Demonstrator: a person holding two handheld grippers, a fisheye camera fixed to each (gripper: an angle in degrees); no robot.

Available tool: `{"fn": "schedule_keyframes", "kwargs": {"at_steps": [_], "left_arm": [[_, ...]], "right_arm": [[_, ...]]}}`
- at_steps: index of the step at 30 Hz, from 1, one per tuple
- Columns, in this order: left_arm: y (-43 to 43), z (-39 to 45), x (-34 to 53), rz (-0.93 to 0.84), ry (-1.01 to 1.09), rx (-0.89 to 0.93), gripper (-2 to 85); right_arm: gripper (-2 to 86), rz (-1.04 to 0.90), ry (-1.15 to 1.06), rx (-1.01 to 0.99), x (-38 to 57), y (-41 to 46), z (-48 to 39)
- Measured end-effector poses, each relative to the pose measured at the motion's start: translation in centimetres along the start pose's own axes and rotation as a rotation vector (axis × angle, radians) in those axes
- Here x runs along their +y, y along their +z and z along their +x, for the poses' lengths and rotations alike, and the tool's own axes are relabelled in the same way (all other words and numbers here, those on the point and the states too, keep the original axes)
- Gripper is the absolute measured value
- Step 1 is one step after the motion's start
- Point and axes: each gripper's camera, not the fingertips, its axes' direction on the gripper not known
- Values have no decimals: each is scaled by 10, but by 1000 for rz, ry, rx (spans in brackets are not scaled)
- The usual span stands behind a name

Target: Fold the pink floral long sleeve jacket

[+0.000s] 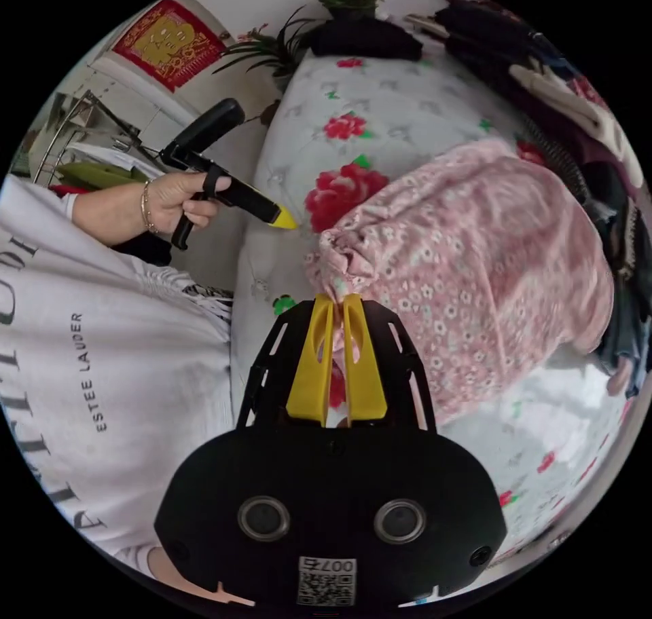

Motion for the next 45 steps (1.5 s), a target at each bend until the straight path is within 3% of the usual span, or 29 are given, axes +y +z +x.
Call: {"fn": "schedule_keyframes", "kwargs": {"at_steps": [3,5,10,14,16,18,21,25,30,33,35,38,42,45], "left_arm": [[2,-2,0,-24,15,26,61],[4,-1,0,-39,37,41,72],[15,17,9,-96,128,108,124],[35,41,16,-133,195,102,166],[59,53,20,-172,196,72,174],[78,56,20,-185,163,12,153],[89,51,11,-167,80,-136,44],[52,63,-14,-128,174,-333,42],[-1,62,-9,-56,121,-409,94],[-19,67,30,23,117,-373,109],[-11,77,58,8,141,-354,112],[31,98,99,-59,191,-300,120],[96,119,128,-114,193,-318,136],[116,131,127,-188,226,-455,93]], "right_arm": [[37,20,106,-127,4,37,8],[56,138,129,-190,22,27,12],[77,348,386,-134,106,-8,48],[87,318,723,-146,193,20,93],[88,328,786,-211,214,37,103],[84,324,790,-282,220,57,108],[68,370,786,-372,225,68,107],[55,362,543,-545,193,80,41],[67,388,294,-477,177,68,-25],[76,419,332,-232,222,30,-4],[82,459,464,-56,269,3,37],[88,489,565,23,303,-23,92],[87,454,560,51,301,-32,135],[64,352,505,17,283,-29,155]]}}
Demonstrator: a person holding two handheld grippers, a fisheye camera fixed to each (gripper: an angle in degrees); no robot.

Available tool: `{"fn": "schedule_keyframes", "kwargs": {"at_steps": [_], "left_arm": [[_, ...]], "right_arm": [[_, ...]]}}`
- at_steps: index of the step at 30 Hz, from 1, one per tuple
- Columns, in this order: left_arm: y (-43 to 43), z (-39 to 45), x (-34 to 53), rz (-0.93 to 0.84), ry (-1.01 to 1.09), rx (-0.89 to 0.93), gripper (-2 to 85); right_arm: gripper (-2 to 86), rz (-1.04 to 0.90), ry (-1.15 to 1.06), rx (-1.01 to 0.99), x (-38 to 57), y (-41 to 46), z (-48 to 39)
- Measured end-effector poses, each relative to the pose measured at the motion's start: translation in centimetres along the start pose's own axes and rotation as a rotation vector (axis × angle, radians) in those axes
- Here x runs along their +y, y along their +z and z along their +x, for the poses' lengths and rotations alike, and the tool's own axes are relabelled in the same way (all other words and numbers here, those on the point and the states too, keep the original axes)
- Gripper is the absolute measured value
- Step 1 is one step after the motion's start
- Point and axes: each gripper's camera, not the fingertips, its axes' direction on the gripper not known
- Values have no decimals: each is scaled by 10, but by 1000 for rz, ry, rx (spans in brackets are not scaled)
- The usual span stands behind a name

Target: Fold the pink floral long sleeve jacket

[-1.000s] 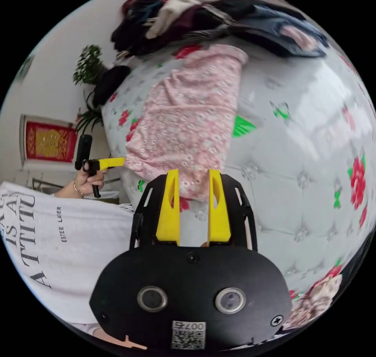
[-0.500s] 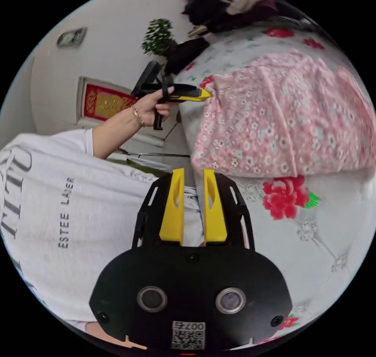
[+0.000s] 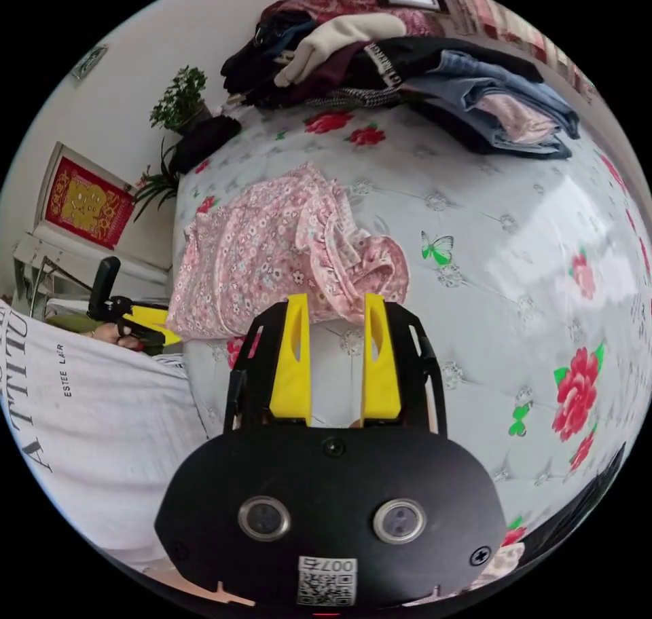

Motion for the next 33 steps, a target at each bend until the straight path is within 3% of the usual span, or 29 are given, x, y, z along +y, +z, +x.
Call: {"fn": "schedule_keyframes", "kwargs": {"at_steps": [4,5,7,9,11,18,23,25,29,33], "left_arm": [[-19,2,-9,-44,98,-40,36],[-22,2,-8,-49,108,-62,34],[-37,-2,-2,-21,130,-47,32],[-39,-8,-1,-22,98,23,34],[-40,-1,0,-36,135,-29,38],[-95,-28,8,38,-1,108,131],[-149,-69,12,218,-189,252,154],[-163,-89,5,279,-250,378,167],[-174,-115,-10,302,-333,448,173],[-190,-136,-34,304,-381,486,167]], "right_arm": [[10,-80,-95,27,-16,-31,22],[5,-56,-113,88,-17,-54,36],[2,-74,-108,-10,-19,-80,64],[2,-119,-123,9,-21,-87,76],[7,-174,-128,20,-26,-89,88],[81,114,194,-153,-15,-193,157],[106,372,512,-664,51,-232,198],[109,362,583,-764,67,-221,198],[116,356,725,-906,79,-206,209],[121,343,735,-876,57,-214,227]]}}
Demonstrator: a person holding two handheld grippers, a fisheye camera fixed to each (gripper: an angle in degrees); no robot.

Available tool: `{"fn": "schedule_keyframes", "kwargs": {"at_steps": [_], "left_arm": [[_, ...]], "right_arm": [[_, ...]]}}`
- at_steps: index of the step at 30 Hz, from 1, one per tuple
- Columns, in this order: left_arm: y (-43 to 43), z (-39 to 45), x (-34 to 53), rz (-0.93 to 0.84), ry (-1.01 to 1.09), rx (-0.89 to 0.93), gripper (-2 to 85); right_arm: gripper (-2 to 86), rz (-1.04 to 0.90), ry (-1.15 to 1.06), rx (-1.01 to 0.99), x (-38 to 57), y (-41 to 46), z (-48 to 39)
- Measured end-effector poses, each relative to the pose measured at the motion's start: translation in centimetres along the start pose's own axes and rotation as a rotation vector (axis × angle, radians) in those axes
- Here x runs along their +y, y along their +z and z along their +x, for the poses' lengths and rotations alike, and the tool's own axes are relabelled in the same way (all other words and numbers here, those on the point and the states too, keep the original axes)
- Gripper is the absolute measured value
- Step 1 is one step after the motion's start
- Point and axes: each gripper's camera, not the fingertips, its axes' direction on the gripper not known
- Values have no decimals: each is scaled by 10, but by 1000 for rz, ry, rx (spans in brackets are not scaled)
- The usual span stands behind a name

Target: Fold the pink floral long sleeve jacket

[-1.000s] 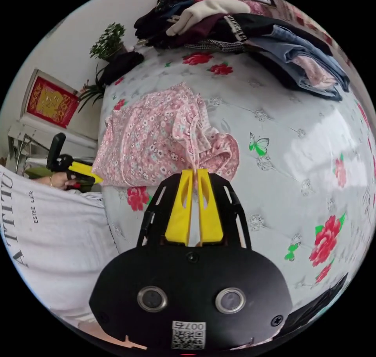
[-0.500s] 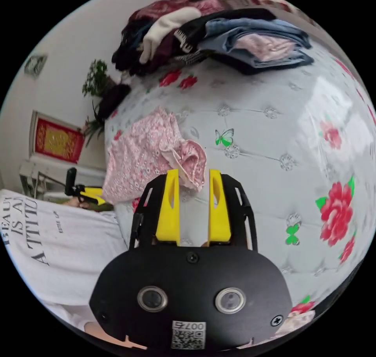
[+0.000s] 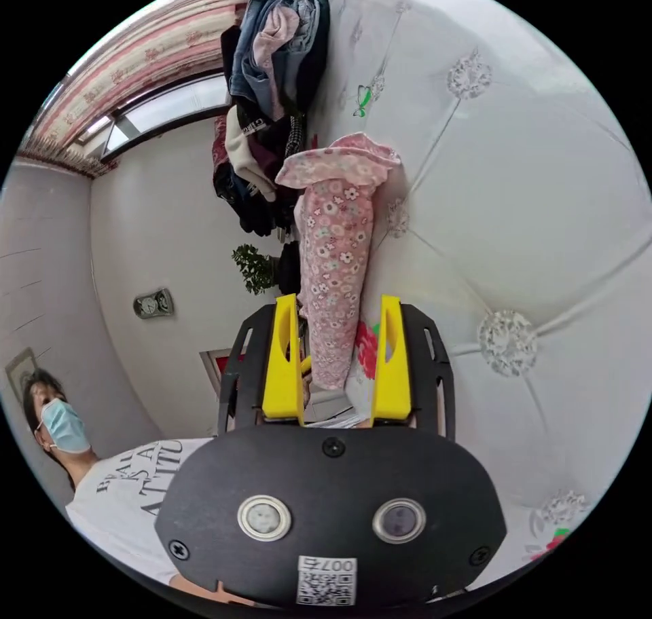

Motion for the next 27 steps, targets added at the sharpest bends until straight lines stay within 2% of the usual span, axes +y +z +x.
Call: {"fn": "schedule_keyframes", "kwargs": {"at_steps": [7,10,12,18,23,27], "left_arm": [[-6,17,-56,-95,38,63,146],[2,10,-77,-195,-19,117,41],[-1,14,-89,-233,-29,151,9],[-84,68,-130,-284,153,254,-7],[-185,85,-173,-212,205,310,-7],[-295,89,-225,-43,234,355,-7]], "right_arm": [[100,35,21,-2,-53,13,-26],[64,85,69,69,-58,17,-34],[42,147,69,56,-51,13,-44],[12,200,67,-74,-16,40,-110],[9,123,11,-113,-32,152,-183],[10,3,-135,-143,-67,269,-247]]}}
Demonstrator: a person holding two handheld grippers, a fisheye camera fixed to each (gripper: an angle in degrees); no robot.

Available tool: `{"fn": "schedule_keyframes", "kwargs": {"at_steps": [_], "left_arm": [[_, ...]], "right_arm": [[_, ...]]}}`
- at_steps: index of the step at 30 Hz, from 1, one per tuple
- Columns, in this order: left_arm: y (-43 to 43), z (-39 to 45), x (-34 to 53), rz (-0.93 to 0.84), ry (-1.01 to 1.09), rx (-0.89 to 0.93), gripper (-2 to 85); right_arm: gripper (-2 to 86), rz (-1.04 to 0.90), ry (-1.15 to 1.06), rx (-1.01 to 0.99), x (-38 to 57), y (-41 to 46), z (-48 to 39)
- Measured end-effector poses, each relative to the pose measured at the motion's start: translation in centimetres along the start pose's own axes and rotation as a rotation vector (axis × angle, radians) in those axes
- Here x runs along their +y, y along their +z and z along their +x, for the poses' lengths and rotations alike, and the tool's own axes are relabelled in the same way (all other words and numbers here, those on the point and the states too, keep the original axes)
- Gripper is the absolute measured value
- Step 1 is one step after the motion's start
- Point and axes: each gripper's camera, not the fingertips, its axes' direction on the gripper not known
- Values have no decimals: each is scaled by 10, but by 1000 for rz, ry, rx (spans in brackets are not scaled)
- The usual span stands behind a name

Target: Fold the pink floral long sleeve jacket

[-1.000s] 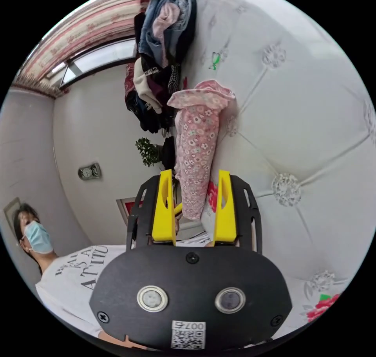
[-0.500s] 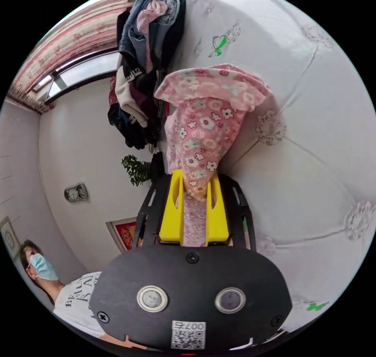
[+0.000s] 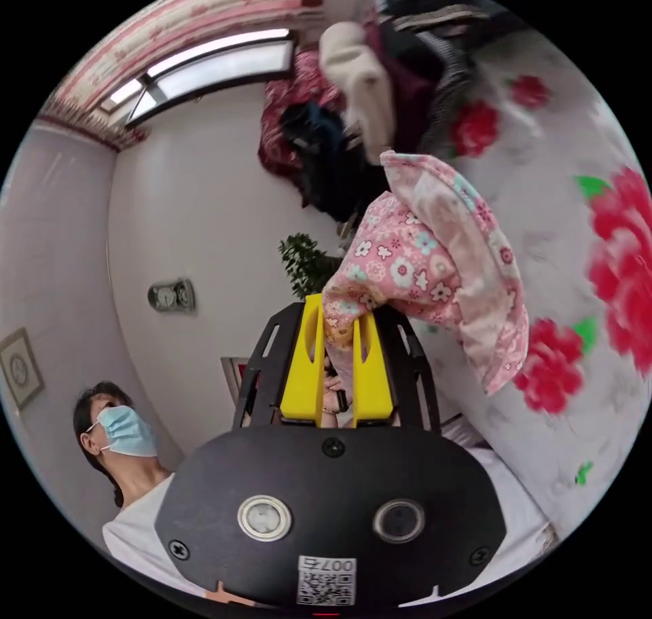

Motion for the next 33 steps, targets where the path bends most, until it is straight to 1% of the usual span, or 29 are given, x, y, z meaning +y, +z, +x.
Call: {"fn": "schedule_keyframes", "kwargs": {"at_steps": [2,3,4,5,6,8,9,10,11,12,13,14,15,17,18,19,20,21,22,23,24,25,26,28,29,31,32,33], "left_arm": [[-49,21,-19,95,73,4,-7],[-80,34,-30,153,113,3,-6],[-109,45,-40,202,144,-11,-4],[-122,50,-45,224,160,-28,-3],[-146,56,-54,267,181,-74,2],[-174,54,-65,315,198,-191,19],[-190,46,-68,348,186,-363,41],[-199,32,-62,401,151,-602,63],[-201,23,-56,426,115,-718,73],[-199,-1,-39,456,39,-855,85],[-189,-25,-16,471,13,-884,94],[-180,-35,-3,473,18,-890,96],[-158,-52,22,460,35,-916,97],[-115,-71,63,431,67,-985,87],[-82,-81,90,407,109,-1018,71],[-46,-89,112,346,144,-1020,61],[-27,-93,122,305,153,-1019,55],[11,-101,138,213,167,-1018,38],[51,-105,150,117,200,-1012,21],[71,-106,156,68,224,-1007,12],[112,-108,165,-37,282,-989,0],[154,-108,171,-154,352,-976,-5],[175,-109,175,-210,390,-972,-6],[252,-109,186,-416,557,-948,-9],[270,-108,190,-466,609,-952,-9],[334,-106,202,-626,779,-1007,-9],[348,-105,204,-648,808,-1025,-10],[372,-106,209,-684,857,-1044,-10]], "right_arm": [[13,-80,-95,-47,-25,89,-25],[14,-99,-120,-57,-31,113,-31],[15,-127,-160,-66,-40,157,-39],[19,-141,-182,-71,-46,201,-42],[21,-149,-192,-70,-49,223,-41],[35,-201,-248,-11,-57,309,-24],[41,-219,-274,21,-59,328,-16],[52,-261,-335,127,-59,362,5],[62,-300,-389,300,-52,388,35],[62,-325,-400,378,-45,397,53],[61,-375,-374,510,-28,407,95],[59,-427,-355,565,-6,406,136],[58,-452,-356,582,5,402,155],[51,-559,-355,722,57,371,223],[48,-582,-357,773,72,359,238],[44,-615,-358,880,101,334,263],[40,-648,-343,988,129,309,284],[38,-660,-332,1037,141,296,292],[35,-667,-314,1128,164,272,303],[33,-661,-297,1227,185,253,311],[31,-659,-287,1278,194,246,315],[30,-660,-266,1377,209,236,322],[28,-659,-235,1466,220,231,331],[24,-626,-214,1538,229,229,344],[22,-607,-187,1567,231,232,356],[17,-601,-118,1595,231,238,383],[15,-615,-56,1582,229,245,402],[13,-569,-113,1524,228,249,396]]}}
